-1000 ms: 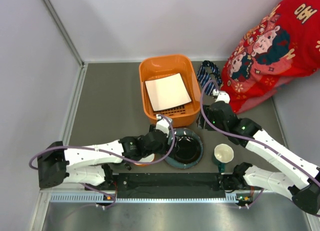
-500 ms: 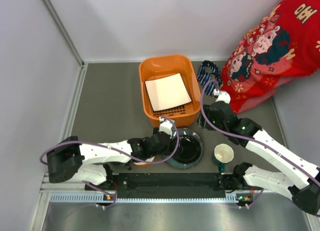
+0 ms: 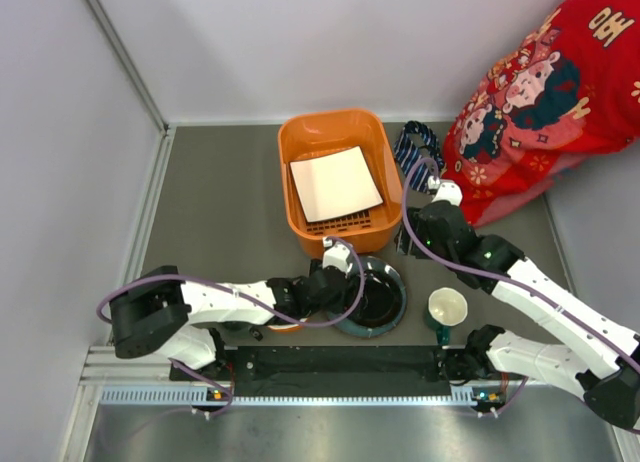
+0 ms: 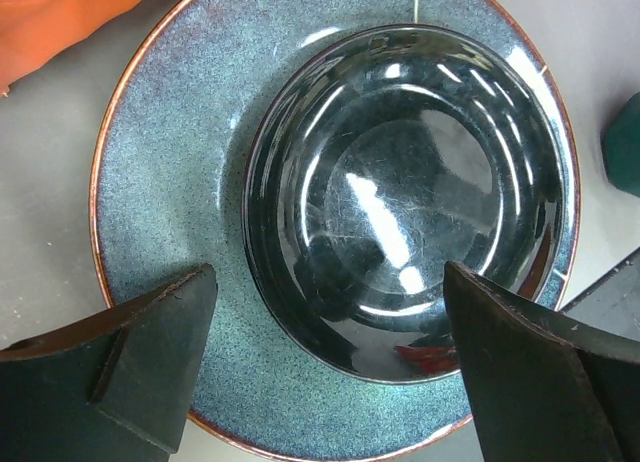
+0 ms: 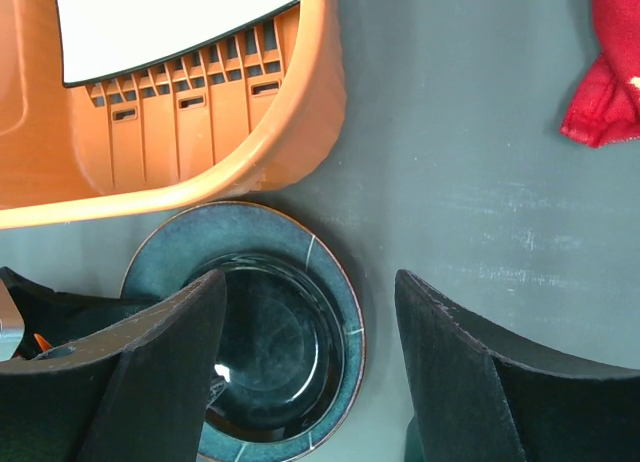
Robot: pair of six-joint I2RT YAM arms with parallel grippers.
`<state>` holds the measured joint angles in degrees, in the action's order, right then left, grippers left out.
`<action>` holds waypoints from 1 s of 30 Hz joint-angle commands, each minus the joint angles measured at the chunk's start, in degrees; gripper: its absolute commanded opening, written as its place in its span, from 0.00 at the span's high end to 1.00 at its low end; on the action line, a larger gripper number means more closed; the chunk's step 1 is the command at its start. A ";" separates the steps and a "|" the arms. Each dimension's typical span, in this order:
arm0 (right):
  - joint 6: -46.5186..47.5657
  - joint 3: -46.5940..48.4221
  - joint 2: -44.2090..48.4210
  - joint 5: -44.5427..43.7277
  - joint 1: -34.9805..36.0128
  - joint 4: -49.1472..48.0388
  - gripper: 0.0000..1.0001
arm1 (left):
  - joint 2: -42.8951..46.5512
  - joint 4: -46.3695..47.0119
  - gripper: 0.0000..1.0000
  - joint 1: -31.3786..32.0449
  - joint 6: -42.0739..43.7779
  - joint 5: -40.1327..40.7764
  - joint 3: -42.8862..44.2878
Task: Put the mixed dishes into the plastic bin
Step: Pick up the plate at the center of the board.
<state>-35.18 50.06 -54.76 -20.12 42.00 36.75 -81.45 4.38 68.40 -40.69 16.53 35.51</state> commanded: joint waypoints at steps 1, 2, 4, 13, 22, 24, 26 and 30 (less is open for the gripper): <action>-0.24 3.02 -0.17 -1.50 0.72 -0.89 0.33 | -0.73 3.35 0.01 0.15 -1.15 0.60 -0.88; -0.24 3.02 -0.17 -1.41 0.72 -0.81 0.33 | -0.90 3.61 0.01 0.07 -1.32 0.60 -0.96; -0.24 3.11 -0.43 -1.33 0.72 -0.98 0.32 | -1.51 3.88 0.01 0.07 -1.33 0.43 -0.88; -0.50 3.02 -0.96 -1.50 0.63 -1.33 0.33 | -3.54 4.76 0.05 0.15 -1.59 -0.80 -0.44; -0.42 3.02 -0.96 -1.50 0.63 -1.33 0.33 | -4.33 5.29 0.32 0.15 -1.85 -2.03 -0.97; -0.24 2.94 -0.96 -1.50 0.63 -1.51 0.33 | -4.42 5.37 0.34 0.15 -1.76 -2.12 -0.88; -0.15 3.11 -1.14 -1.33 0.63 -1.60 0.33 | -4.42 5.11 0.38 0.15 -1.68 -2.12 -0.70; -0.15 3.20 -1.40 -1.15 0.63 -1.95 0.33 | -4.07 4.50 0.44 0.15 -1.59 -1.86 -0.61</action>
<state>-35.18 50.39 -55.79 -20.14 42.00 36.42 -85.03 8.60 68.40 -42.09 15.27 35.29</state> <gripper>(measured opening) 0.673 0.589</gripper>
